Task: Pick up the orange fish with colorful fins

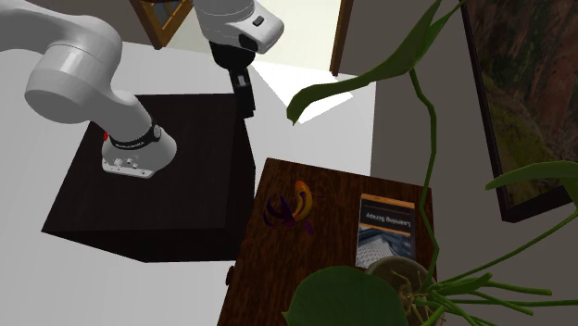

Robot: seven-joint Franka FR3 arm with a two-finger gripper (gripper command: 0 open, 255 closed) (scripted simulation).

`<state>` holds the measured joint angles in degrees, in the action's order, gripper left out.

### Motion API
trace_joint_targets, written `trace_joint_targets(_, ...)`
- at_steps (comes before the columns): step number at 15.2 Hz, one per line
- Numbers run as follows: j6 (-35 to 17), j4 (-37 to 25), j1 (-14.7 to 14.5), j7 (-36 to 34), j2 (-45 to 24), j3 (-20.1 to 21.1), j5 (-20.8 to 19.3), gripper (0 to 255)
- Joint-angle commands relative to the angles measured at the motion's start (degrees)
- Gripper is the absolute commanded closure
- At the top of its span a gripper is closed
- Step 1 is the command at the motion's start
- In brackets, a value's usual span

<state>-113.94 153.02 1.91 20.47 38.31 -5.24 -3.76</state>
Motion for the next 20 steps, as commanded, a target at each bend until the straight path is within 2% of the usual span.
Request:
trace_joint_targets(1,-4.4,1.3,0.3,1.9,-2.8,-1.1,-1.2,0)
trace_joint_targets(7,-18.2,3.0,1.5,7.6,-14.6,-4.6,-4.7,0)
trace_joint_targets(12,-29.5,1.7,2.1,12.4,-26.7,-7.4,-6.4,0)
trace_joint_targets(16,-37.6,-1.1,2.5,16.7,-37.3,-9.0,-6.1,0)
trace_joint_targets(20,-44.5,-5.3,3.6,21.8,-47.9,-9.3,-4.1,0)
